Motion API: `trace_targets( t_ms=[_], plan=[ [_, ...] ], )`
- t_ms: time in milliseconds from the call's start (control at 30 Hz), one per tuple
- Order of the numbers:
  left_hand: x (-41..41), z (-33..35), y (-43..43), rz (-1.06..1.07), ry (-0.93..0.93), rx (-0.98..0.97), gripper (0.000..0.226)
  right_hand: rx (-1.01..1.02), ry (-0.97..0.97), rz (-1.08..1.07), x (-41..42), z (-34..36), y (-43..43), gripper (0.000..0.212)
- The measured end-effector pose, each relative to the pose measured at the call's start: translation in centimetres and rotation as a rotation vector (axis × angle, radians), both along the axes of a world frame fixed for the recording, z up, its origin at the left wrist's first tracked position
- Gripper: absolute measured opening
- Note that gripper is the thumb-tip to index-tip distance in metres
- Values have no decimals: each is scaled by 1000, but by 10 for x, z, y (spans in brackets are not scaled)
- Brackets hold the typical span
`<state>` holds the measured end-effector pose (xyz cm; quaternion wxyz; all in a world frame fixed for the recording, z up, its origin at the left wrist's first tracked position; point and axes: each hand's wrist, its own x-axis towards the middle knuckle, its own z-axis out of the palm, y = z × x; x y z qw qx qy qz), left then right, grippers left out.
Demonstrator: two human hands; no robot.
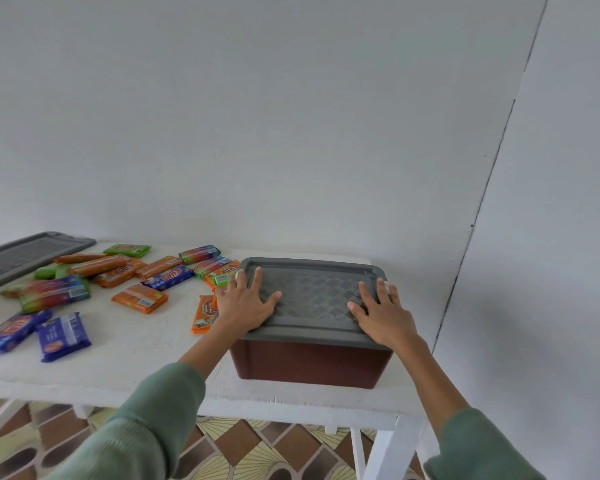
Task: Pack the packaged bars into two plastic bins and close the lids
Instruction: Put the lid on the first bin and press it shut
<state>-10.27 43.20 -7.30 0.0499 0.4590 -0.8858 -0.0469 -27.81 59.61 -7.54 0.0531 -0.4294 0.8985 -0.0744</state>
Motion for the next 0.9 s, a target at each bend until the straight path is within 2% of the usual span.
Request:
trace_targets(
  t_ms=[67,167,233,333,433,600,667,767,900],
  plan=[
    [3,4,-6,12,56,25,67,-50,-24,-10,0,-2,1,64],
    [10,5,-13,23,155,167,59,-142,-119,-107,-2,-1,2,64],
    [12,2,-14,75,200,254,55,-231,-270,-189,-9,2,3,58],
    [12,1,-16,146,261,286,49,-315,-461,-195,-23,3,-1,48],
    [12,5,-19,142,265,358,50,-326,-526,-211,-29,0,-4,46],
    [17,19,-19,60,451,622,50,-364,-546,-195,-29,3,-2,48],
    [18,17,-19,47,393,578,50,-303,-433,-191,-24,2,-1,48],
    [12,7,-10,75,183,272,51,-177,-190,-177,-13,2,1,48],
    [6,2,-2,4,54,167,66,-87,-143,-144,-10,2,-5,63]
  ],
)
